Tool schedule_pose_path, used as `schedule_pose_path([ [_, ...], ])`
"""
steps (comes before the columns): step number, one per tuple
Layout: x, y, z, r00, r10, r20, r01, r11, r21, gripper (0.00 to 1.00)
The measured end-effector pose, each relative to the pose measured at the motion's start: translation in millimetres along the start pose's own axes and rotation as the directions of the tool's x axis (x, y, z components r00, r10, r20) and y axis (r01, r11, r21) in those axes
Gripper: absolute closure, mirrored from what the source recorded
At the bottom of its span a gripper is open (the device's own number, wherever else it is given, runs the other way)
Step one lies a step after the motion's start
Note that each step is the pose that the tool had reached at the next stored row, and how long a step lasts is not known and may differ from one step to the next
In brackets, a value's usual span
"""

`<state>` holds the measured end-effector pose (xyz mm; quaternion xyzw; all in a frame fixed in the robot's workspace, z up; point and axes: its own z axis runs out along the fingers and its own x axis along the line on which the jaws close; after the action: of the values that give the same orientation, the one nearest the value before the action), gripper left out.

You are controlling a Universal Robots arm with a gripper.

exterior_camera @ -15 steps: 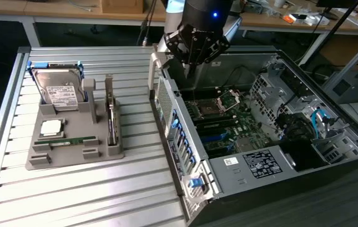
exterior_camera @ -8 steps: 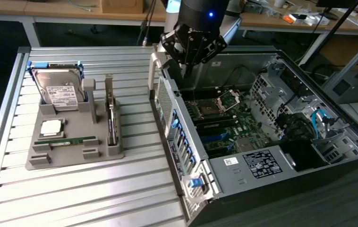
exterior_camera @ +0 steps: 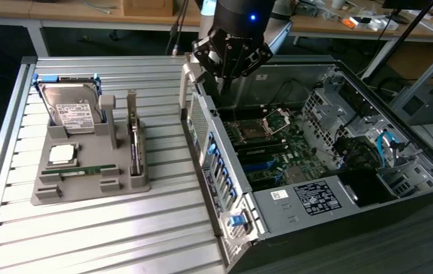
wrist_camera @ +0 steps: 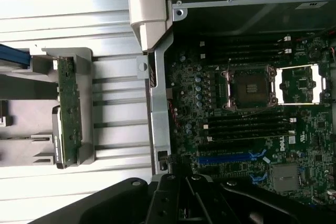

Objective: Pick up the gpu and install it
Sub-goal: 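Reach for the gpu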

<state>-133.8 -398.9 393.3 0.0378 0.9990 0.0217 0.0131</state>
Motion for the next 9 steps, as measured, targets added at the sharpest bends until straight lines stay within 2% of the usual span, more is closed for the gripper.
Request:
schedule_pose_path([
  [9, 5.0, -0.4, -0.1, 1.0, 0.0, 0.0, 0.0, 1.0, 0.0001, 0.9],
])
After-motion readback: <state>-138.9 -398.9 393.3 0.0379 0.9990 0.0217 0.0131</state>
